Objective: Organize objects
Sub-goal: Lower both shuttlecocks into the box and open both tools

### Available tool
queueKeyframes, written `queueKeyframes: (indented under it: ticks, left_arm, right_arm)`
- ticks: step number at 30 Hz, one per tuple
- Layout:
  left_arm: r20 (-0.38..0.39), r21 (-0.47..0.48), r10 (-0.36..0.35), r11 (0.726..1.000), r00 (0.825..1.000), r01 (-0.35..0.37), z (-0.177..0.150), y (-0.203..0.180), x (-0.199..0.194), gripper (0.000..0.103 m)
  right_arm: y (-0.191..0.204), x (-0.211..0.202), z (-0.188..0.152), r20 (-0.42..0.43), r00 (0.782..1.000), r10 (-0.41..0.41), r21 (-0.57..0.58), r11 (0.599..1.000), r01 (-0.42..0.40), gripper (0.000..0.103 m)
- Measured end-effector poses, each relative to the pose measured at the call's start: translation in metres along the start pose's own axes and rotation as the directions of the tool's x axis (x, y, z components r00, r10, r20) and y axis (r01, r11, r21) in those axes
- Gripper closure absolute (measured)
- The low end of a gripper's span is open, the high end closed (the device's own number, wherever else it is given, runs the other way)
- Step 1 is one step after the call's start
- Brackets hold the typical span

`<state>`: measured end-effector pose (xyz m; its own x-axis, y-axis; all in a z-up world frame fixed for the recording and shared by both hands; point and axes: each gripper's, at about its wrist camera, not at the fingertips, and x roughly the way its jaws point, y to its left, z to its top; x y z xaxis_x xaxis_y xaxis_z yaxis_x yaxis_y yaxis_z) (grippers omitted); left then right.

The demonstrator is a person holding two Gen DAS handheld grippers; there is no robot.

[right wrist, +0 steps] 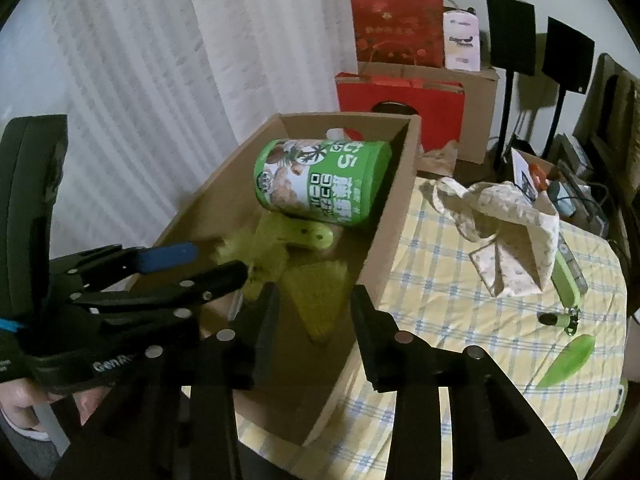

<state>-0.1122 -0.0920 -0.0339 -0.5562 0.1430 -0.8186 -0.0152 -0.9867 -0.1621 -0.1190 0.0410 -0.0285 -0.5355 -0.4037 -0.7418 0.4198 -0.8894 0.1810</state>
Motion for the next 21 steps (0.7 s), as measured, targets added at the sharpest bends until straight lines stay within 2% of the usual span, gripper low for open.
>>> queueKeyframes:
  ticks: [3, 6, 10, 13, 16, 21]
  left_arm:
    - [0.008, -0.005, 0.002, 1.000, 1.000, -0.002, 0.001, 0.001, -0.002, 0.047]
    - [0.015, 0.000, 0.007, 1.000, 1.000, -0.007, 0.001, -0.001, -0.004, 0.045]
    - [0.038, 0.020, 0.019, 1.000, 0.999, -0.020, 0.000, -0.008, -0.008, 0.031]
    - [0.045, 0.027, 0.017, 0.999, 0.999, -0.019, -0.001, -0.012, -0.011, 0.030]
    - [0.057, 0.029, 0.013, 0.999, 0.998, -0.014, 0.000, -0.016, -0.012, 0.018]
    - [0.078, 0.026, -0.003, 1.000, 0.997, 0.001, 0.002, -0.025, -0.015, 0.012]
  right_arm:
    - [-0.004, -0.004, 0.000, 0.008, 1.000, -0.007, 0.011, 1.000, 0.007, 0.064]
    - [-0.010, -0.009, 0.001, 0.022, 1.000, -0.019, 0.022, 1.000, 0.019, 0.058]
    - [-0.018, -0.017, 0.001, 0.043, 0.998, -0.045, 0.037, 0.998, 0.043, 0.050]
    - [-0.024, -0.023, 0.001, 0.058, 0.996, -0.071, 0.045, 0.997, 0.069, 0.044]
    - [-0.031, -0.029, -0.001, 0.064, 0.994, -0.093, 0.047, 0.995, 0.090, 0.041]
    - [-0.047, -0.044, -0.005, 0.079, 0.987, -0.143, 0.059, 0.989, 0.138, 0.027]
